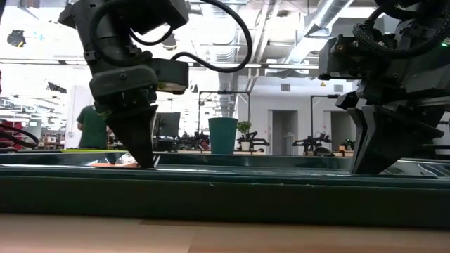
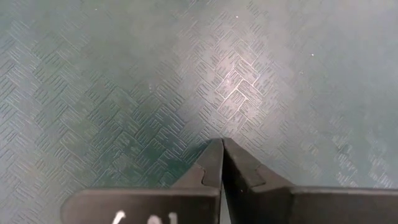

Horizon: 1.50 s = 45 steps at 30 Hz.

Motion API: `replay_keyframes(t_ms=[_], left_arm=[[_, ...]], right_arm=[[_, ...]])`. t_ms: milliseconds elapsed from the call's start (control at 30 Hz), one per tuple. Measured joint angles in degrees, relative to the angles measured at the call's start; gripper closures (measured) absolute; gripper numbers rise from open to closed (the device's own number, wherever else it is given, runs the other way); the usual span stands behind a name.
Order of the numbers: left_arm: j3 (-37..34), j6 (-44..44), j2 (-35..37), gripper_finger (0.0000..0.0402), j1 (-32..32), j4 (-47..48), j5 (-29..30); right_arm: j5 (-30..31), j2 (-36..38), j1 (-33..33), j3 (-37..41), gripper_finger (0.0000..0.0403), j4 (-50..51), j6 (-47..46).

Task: Pick and place plate/cup/fork/spoon on tray
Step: Adjust the orange fork on the black tray, then put the green plate on the black tray to the right of the orange fork

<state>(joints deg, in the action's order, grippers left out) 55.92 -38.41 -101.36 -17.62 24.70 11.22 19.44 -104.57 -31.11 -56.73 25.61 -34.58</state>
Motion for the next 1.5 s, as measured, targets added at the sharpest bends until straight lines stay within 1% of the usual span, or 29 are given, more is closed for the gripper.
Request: replay_keyframes(t_ms=[100,267,400,567,733,800,867,900,967,1033,1133,1233,1267,1333,1400,1500], left_arm=[[0.0,-0.05,0.0,0.0402,-0.36,0.07,0.27],[0.0,-0.15,0.0,0.0401,-0.27,-0.17,2.37],[0.0,-0.31,0.0,0.0401,-0.23,-0.41,2.58],[0.8,-0.79,0.0,0.0401,-0.25,-5.53,2.6],[4.39,1.78,0.02,0.0401,-0.23,-8.92,3.1],[6.95,2.28,0.19,0.0401,-0.2,-8.99,3.11],[9.83,5.12,0.86,0.0401,-0.05,-9.02,3.15],[11.27,6.76,1.3,0.0401,-0.03,-8.86,3.65],[14.31,10.33,2.19,0.0401,-0.07,-7.76,7.26],[17.11,12.59,3.41,0.0401,-0.07,-2.91,13.7],[21.12,12.54,4.5,0.0399,-0.01,5.38,23.2],[24.99,12.63,5.32,0.038,-0.01,16.04,29.38],[26.11,11.41,5.4,0.0369,-0.02,20.74,31.02],[27.45,5.96,5.4,0.0344,0.44,31.12,33.63],[27.4,-2.61,5.4,0.0315,1.7,40.05,35.11],[24.16,-17.13,5.4,0.0274,4.83,51.24,35.32]], right_arm=[[0.02,0.0,0.0,0.0,0.0378,0.0,0.12],[0.02,0.0,0.0,0.02,0.0382,-0.65,0.12],[0.02,-0.02,-0.02,0.02,0.038,-0.7,0.1],[0.04,-0.02,-0.02,0.02,0.0373,-0.74,0.1],[-0.03,0.52,-0.04,0.12,0.0368,-0.73,0.08],[-0.06,1.24,-0.28,0.24,0.0365,-0.53,0.08],[0.57,2.45,-0.27,0.3,0.0362,-0.19,0.08],[0.7,3.29,-0.23,0.28,0.036,-0.43,0.09],[0.96,5.08,-0.17,0.22,0.0357,-0.48,0.09],[1.06,6.86,-0.19,0.22,0.0353,-0.6,0.08],[1.07,10.24,-0.21,0.22,0.0344,-0.71,0.05],[1.25,14.01,-0.48,0.15,0.033,-0.91,-0.53],[1.29,15.33,-0.61,0.15,0.0324,-0.79,-0.51],[1.37,18.02,-0.82,0.11,0.0311,-0.77,-0.5],[1.31,20.65,-1.26,0.11,0.0296,-0.19,-0.51],[1.4,24.29,-2.14,0.09,0.0276,-0.5,-0.49]])
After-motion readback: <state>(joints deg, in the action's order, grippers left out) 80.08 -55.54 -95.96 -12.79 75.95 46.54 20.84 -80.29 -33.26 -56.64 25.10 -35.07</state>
